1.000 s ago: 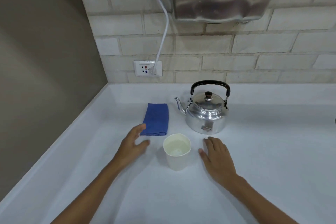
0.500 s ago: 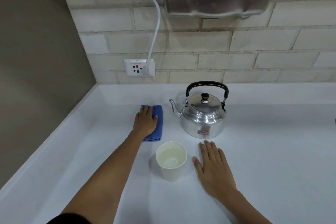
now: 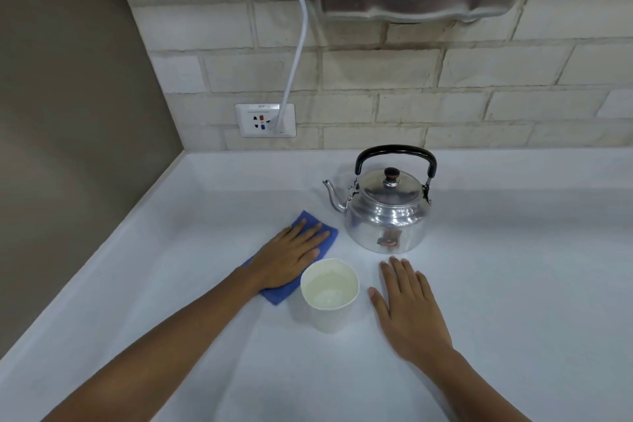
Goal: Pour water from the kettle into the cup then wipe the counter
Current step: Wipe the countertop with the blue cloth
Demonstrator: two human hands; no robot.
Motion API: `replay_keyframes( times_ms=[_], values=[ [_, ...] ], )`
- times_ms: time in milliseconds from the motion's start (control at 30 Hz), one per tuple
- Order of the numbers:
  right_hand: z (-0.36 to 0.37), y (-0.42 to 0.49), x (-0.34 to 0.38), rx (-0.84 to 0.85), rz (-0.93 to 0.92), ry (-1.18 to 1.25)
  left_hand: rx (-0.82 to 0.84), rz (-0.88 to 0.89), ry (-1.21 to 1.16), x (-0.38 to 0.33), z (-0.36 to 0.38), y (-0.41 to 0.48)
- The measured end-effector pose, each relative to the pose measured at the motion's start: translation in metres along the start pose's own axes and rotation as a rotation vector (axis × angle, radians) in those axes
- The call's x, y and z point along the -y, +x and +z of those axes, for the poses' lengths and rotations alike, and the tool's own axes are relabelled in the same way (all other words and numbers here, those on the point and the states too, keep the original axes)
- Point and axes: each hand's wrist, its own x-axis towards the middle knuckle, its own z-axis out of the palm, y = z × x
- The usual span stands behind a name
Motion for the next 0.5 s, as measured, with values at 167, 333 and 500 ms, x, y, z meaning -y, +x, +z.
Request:
replay_keyframes(
  times_ms=[167, 333, 500],
  values=[
    [0.001, 0.000, 0.001, -0.001, 0.001, 0.027, 0.020, 0.169, -0.175, 0.018, -0.008, -0.070],
    [0.000, 0.001, 0.002, -0.021, -0.003, -0.006, -0.049, -0.129, -0.224, 0.027, -0.011, -0.064],
    [-0.002, 0.001, 0.001, -0.033, -0.017, -0.027, -0.081, -0.499, -0.162, -0.018, -0.001, -0.064]
  ],
)
